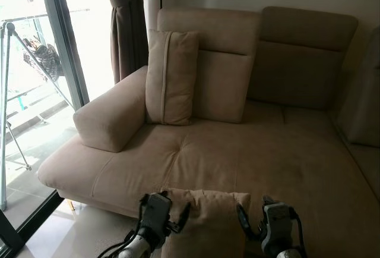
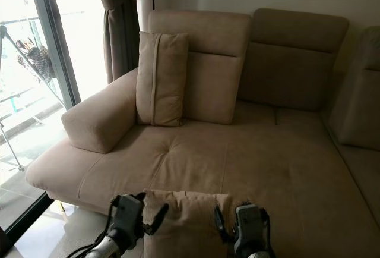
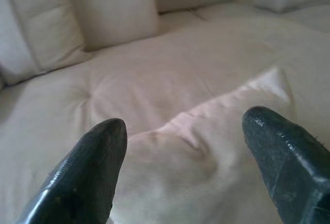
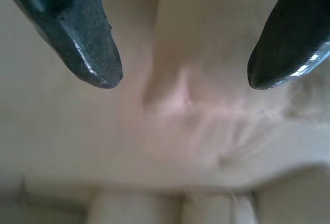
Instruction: Move the pillow to the sofa from floor
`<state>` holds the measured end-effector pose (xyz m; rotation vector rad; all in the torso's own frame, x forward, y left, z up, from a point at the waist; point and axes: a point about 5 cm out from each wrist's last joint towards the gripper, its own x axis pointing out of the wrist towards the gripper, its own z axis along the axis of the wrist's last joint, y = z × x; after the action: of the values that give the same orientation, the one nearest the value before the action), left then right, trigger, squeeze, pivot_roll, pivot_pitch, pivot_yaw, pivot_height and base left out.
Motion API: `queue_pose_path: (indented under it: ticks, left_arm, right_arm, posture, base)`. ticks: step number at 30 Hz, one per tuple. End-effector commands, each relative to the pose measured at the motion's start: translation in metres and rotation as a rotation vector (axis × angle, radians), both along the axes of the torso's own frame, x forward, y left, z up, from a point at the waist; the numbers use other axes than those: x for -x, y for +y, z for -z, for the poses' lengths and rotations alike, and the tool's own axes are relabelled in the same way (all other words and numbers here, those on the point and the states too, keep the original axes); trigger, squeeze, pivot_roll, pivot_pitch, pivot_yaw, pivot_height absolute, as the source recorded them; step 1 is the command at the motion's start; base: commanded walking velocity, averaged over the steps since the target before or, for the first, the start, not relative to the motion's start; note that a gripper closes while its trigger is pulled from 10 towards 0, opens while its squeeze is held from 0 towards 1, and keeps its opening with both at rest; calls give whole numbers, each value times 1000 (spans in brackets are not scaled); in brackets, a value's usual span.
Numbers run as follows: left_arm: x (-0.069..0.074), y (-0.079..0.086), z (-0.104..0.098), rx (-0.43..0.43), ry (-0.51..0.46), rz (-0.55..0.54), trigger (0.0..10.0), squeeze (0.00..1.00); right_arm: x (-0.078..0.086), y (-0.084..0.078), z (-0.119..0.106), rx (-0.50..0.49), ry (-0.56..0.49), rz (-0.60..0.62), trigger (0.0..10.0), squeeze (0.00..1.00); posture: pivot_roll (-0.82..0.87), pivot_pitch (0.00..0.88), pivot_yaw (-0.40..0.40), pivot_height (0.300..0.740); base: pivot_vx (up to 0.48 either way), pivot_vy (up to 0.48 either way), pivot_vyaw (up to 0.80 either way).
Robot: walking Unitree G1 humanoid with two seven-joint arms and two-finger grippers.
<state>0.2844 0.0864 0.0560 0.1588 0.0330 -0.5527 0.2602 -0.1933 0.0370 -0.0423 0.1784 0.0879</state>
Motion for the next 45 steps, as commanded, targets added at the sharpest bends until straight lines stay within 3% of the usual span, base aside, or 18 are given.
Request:
queue_pose_path:
  ticks: [1, 3, 4, 5, 6, 7, 10, 14, 15, 16, 17, 19, 20, 24, 29, 36, 42, 45]
  left_arm:
    - [0, -1, 5, -61, 16, 30, 10000, 0]
    - [-1, -2, 5, -84, 14, 40, 10000, 0]
    - [-3, -3, 4, -95, 12, 46, 10000, 0]
    - [-4, -4, 3, -96, 10, 47, 10000, 0]
    - [-4, -4, 3, -96, 10, 47, 10000, 0]
    - [-6, -5, 2, -95, 7, 47, 10000, 0]
    - [-7, -7, 0, -95, 3, 49, 10000, 0]
    - [-8, -8, 0, -110, -6, 53, 10000, 0]
    - [-8, -9, 0, -116, -8, 49, 10000, 0]
    - [-8, -9, 0, -116, -8, 49, 10000, 0]
    - [-8, -9, 1, -119, -8, 46, 10000, 0]
    - [-7, -9, 1, -119, -7, 45, 10000, 0]
    - [-6, -11, 2, -126, -10, 50, 10000, 0]
    - [-6, -11, 3, -134, -16, 55, 10000, 0]
    - [-4, -9, 2, -128, -22, 39, 10000, 0]
    - [1, -5, 4, -127, -19, 26, 10000, 0]
    - [20, 6, 2, -135, -27, 15, 10000, 0]
    - [24, 9, 1, -140, -28, 12, 10000, 0]
  right_arm:
    - [0, -6, 5, -27, 48, 34, 10000, 0]
    - [0, -10, 8, -31, 72, 48, 10000, 55]
    - [-1, -13, 10, -25, 92, 54, 10000, 616]
    - [-3, -16, 9, -8, 97, 48, 10000, 843]
    - [-3, -16, 9, -8, 97, 48, 10000, 843]
    - [-6, -17, 7, 24, 97, 22, 10000, 976]
    - [-9, -18, 5, 83, 105, -18, 10000, 1000]
    - [-14, -23, 3, 165, 140, -59, 10000, 1000]
    - [-18, -30, 2, 221, 160, -73, 10000, 910]
    - [-18, -30, 2, 221, 160, -73, 10000, 910]
    - [-23, -35, 1, 256, 187, -90, 10000, 0]
    - [-28, -39, -1, 279, 204, -112, 10000, 0]
    - [-36, -38, -3, 306, 227, -185, 10000, 0]
    - [-48, -35, -12, 358, 205, -244, 10000, 0]
    - [-64, -35, -24, 424, 188, -253, 10000, 0]
    - [-73, -36, -28, 433, 216, -247, 10000, 0]
    - [-83, -29, -36, 424, 194, -283, 10000, 0]
    - [-83, -28, -36, 428, 193, -282, 10000, 0]
  posture:
    - [103, 0, 4, 566]
    - [103, 0, 4, 566]
    - [97, 0, 7, 566]
    - [93, 0, 8, 566]
    - [93, 0, 8, 566]
    - [91, 0, 8, 566]
    - [91, 0, 6, 566]
    - [92, 0, 3, 566]
    - [91, 0, 3, 566]
    - [91, 0, 3, 566]
    - [92, 0, 3, 566]
    - [92, 0, 3, 566]
    - [91, 0, 2, 566]
    - [91, 0, 2, 566]
    - [128, 0, -7, 566]
    - [148, 8, -6, 566]
    - [231, 137, 17, 566]
    - [238, 147, 20, 566]
  base:
    - [0, 0, 0]
    - [0, 0, 0]
    - [0, 0, 0]
    - [0, 0, 0]
    - [0, 0, 0]
    - [0, 0, 0]
    - [0, 0, 0]
    - [0, 0, 0]
    - [0, 0, 0]
    - [0, 0, 0]
    - [0, 0, 0]
    - [0, 0, 0]
    - [0, 0, 0]
    - [0, 0, 0]
    - [0, 0, 0]
    - [0, 0, 0]
    - [0, 0, 0]
    - [0, 0, 0]
